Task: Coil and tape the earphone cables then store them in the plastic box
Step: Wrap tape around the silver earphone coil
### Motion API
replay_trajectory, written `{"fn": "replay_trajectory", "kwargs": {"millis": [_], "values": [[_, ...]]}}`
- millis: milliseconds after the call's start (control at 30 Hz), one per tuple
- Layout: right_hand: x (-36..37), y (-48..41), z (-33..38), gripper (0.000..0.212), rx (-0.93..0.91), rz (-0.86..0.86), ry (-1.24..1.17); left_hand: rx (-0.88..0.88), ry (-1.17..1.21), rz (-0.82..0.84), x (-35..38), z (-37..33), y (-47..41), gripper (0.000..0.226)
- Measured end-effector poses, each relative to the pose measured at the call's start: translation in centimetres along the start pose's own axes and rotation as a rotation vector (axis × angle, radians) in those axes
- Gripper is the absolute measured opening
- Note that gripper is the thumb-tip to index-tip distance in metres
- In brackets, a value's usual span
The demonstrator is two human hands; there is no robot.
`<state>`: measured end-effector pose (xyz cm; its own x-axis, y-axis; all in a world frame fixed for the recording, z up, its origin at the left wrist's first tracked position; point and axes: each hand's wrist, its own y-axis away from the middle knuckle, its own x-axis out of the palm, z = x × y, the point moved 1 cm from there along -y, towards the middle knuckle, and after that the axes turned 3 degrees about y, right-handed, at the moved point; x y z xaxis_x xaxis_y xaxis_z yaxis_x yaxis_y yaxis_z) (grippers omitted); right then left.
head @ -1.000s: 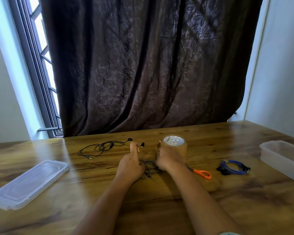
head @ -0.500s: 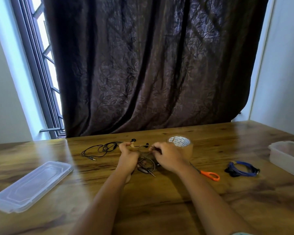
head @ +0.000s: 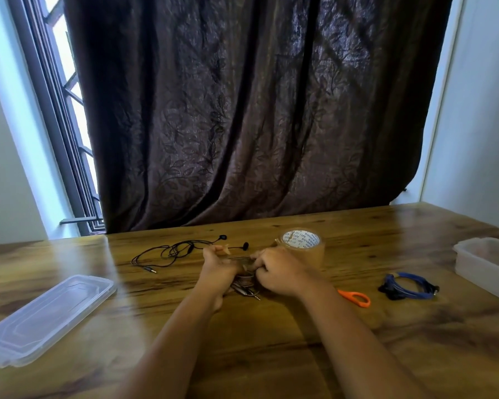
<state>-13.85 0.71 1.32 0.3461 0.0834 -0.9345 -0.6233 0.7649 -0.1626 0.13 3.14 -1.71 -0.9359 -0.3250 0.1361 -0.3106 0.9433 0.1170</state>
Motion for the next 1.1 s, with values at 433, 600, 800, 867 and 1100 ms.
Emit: {"fn": "replay_trajectory", "kwargs": {"millis": [433, 600, 800, 867, 1100], "values": [[1.4, -1.0, -1.2, 0.033, 0.104, -0.132, 0.026, 0.119, -0.153, 0.060, -0.2, 0.0, -0.3, 0.074], [1.8, -1.4, -1.3, 0.042, 0.117, -0.081, -0.063, 0.174, -0.212, 0.005, -0.3, 0.3, -0.5, 0.074], [2.0, -1.5, -1.4, 0.041, 0.095, -0.070, -0.088, 0.173, -0.219, 0.013, -0.4, 0.5, -0.7, 0.058], [2.0, -1.4, -1.4, 0.046, 0.089, -0.060, -0.081, 0.172, -0.179, 0.025, -0.5, 0.5, -0.6, 0.065], [2.3, -1.8, -1.5, 0.059, 0.115, 0.038, -0.263, 0.230, -0.109, 0.095, -0.7, 0.3, -0.4, 0.077]]}}
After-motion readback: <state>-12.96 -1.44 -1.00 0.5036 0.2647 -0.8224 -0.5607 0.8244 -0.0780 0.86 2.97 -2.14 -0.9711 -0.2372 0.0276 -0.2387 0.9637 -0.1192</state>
